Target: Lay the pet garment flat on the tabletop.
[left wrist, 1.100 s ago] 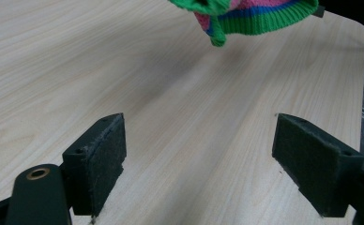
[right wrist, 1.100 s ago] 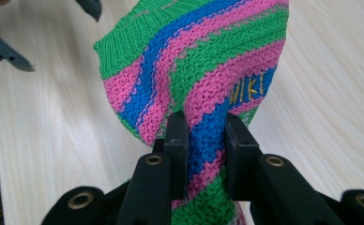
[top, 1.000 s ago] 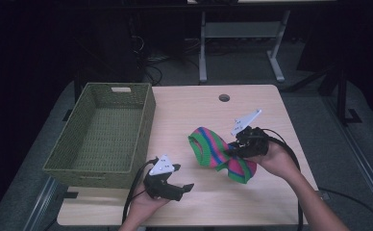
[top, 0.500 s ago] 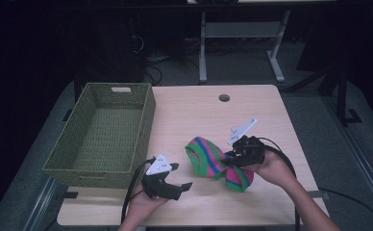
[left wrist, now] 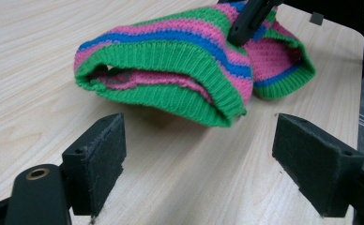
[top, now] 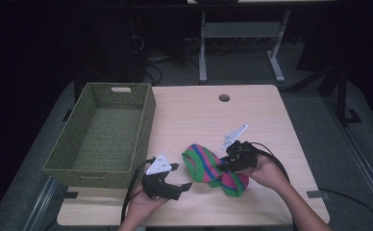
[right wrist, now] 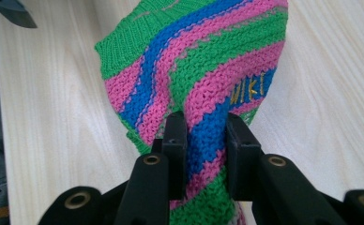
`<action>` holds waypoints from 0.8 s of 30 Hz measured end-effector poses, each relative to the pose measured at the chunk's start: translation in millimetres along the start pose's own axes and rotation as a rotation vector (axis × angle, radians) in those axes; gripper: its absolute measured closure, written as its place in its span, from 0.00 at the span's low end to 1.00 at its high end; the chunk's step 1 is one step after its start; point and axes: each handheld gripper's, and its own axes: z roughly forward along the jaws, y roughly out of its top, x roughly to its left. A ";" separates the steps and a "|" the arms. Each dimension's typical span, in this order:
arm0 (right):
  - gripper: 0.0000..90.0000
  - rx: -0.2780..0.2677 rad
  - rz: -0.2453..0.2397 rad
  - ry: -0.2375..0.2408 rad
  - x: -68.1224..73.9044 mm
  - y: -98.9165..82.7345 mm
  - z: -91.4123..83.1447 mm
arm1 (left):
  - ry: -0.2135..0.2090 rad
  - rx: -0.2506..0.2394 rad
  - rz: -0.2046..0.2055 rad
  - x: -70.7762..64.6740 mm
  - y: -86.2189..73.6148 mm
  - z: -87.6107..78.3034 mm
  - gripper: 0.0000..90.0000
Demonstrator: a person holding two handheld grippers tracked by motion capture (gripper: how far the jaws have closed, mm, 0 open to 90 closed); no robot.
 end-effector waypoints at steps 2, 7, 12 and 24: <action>0.81 0.001 -0.001 -0.004 -0.7 -0.6 4.2 | 0.001 0.000 -0.001 -0.2 -0.1 0.1 0.19; 0.80 0.016 0.008 -0.002 -2.8 -1.9 14.4 | 0.000 -0.001 -0.003 -0.1 -0.1 0.3 0.19; 0.76 0.013 0.023 0.006 -6.3 -4.3 21.1 | 0.003 -0.001 -0.004 0.5 -0.3 -0.2 0.19; 0.54 0.024 0.009 -0.001 -2.2 -2.6 26.7 | 0.006 -0.002 -0.010 2.4 -1.0 -1.8 0.19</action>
